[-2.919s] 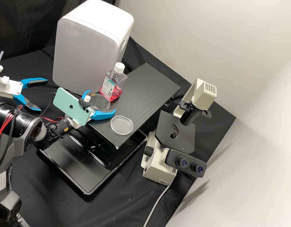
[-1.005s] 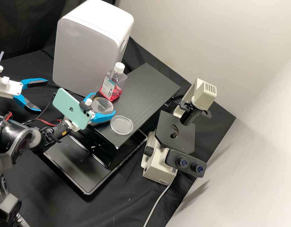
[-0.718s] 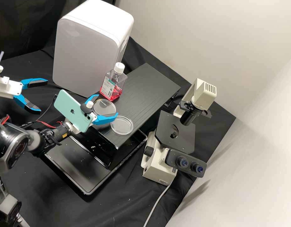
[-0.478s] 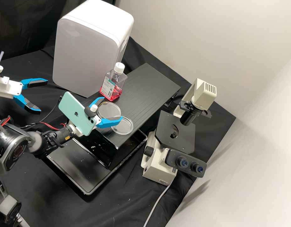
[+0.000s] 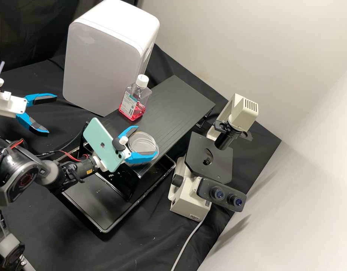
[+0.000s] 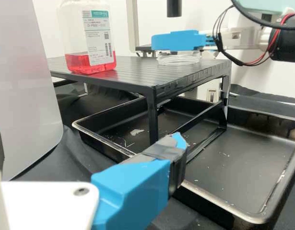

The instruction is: Place the lid on the petri dish

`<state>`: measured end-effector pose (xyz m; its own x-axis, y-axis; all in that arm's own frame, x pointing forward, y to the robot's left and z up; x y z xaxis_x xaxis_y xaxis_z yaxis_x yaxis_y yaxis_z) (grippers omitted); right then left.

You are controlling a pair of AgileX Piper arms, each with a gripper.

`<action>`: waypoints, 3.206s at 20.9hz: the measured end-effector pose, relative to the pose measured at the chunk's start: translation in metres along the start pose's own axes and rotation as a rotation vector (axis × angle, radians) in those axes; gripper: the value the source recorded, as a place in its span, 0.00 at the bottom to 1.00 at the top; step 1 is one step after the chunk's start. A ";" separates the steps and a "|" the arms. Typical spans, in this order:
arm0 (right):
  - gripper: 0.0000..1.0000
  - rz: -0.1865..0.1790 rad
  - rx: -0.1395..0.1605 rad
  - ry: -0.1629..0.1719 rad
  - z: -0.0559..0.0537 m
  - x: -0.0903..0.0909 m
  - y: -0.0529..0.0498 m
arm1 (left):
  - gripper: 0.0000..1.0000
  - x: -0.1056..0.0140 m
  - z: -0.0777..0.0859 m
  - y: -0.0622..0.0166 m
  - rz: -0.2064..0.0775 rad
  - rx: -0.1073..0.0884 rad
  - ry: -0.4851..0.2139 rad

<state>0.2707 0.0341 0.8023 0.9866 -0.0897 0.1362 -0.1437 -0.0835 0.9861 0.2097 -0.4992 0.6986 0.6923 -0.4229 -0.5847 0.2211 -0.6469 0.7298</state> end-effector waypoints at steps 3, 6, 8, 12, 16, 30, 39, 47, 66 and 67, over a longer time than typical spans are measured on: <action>0.00 0.007 0.003 -0.002 0.004 0.007 0.003 | 1.00 0.000 0.000 0.0000 0.000 0.000 0.000; 0.00 0.015 0.022 -0.008 0.006 0.012 0.004 | 1.00 0.000 0.000 0.0000 0.000 0.000 0.000; 0.00 0.010 0.019 -0.006 0.006 0.012 0.003 | 1.00 0.000 0.000 0.0000 0.000 0.000 0.000; 0.00 0.007 0.017 -0.010 0.007 0.015 0.002 | 1.00 0.000 0.000 0.0000 0.000 0.000 0.000; 0.00 -0.021 0.025 -0.013 0.006 0.016 -0.008 | 1.00 0.000 0.001 -0.0001 -0.001 0.000 -0.003; 0.00 -0.037 0.032 -0.001 0.001 0.011 -0.012 | 1.00 0.000 0.001 -0.0002 -0.001 0.001 -0.006; 0.00 -0.039 0.037 0.000 -0.001 0.005 -0.008 | 1.00 0.001 0.001 -0.0008 -0.003 0.000 -0.005; 0.00 -0.042 0.037 -0.007 0.000 0.005 -0.008 | 1.00 0.001 0.001 -0.0028 -0.012 -0.004 -0.004; 0.00 -0.031 0.026 0.007 -0.005 -0.013 -0.001 | 1.00 0.001 0.001 -0.0028 -0.012 -0.004 -0.004; 0.00 -0.031 0.022 0.007 -0.005 -0.013 -0.001 | 1.00 0.001 0.001 -0.0028 -0.012 -0.004 -0.004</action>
<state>0.2589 0.0402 0.8000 0.9911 -0.0796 0.1067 -0.1150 -0.1080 0.9875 0.2094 -0.4982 0.6957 0.6868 -0.4180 -0.5946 0.2320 -0.6493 0.7243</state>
